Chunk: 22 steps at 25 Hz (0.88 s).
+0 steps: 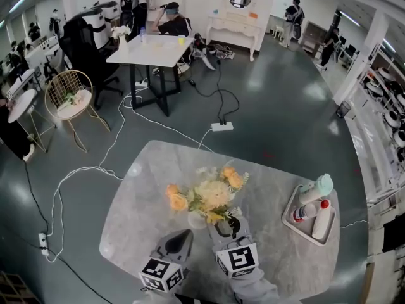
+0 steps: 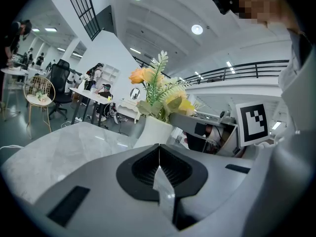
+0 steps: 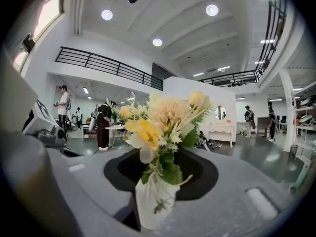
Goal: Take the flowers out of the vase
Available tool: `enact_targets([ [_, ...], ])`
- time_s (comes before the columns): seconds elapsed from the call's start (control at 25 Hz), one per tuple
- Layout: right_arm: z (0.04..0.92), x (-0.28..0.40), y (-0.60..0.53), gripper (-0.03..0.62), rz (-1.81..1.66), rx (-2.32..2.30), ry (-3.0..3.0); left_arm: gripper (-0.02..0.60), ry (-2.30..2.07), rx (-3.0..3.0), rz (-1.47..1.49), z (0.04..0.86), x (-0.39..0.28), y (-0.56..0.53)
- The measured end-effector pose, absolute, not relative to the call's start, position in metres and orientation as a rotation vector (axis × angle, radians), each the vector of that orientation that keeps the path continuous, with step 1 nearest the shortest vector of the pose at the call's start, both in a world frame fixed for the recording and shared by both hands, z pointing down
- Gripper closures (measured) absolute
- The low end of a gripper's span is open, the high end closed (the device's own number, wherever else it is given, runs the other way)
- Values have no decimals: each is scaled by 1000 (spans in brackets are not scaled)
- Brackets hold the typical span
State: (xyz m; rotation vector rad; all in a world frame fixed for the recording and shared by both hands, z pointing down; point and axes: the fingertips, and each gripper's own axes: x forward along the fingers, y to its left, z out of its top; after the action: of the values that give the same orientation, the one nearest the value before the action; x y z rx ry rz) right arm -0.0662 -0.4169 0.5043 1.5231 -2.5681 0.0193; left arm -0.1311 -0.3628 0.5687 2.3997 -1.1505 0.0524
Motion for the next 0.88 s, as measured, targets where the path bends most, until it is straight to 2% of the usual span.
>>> enact_targets([
  [0.24,505,-71,-411,527,-38,1511,-2567,578,-1153,2401,49,571,-133,-361],
  [0.88,494,-82,-410,553,-110,1495,-2602,578,-1170,2403,49,572,-138,-361],
])
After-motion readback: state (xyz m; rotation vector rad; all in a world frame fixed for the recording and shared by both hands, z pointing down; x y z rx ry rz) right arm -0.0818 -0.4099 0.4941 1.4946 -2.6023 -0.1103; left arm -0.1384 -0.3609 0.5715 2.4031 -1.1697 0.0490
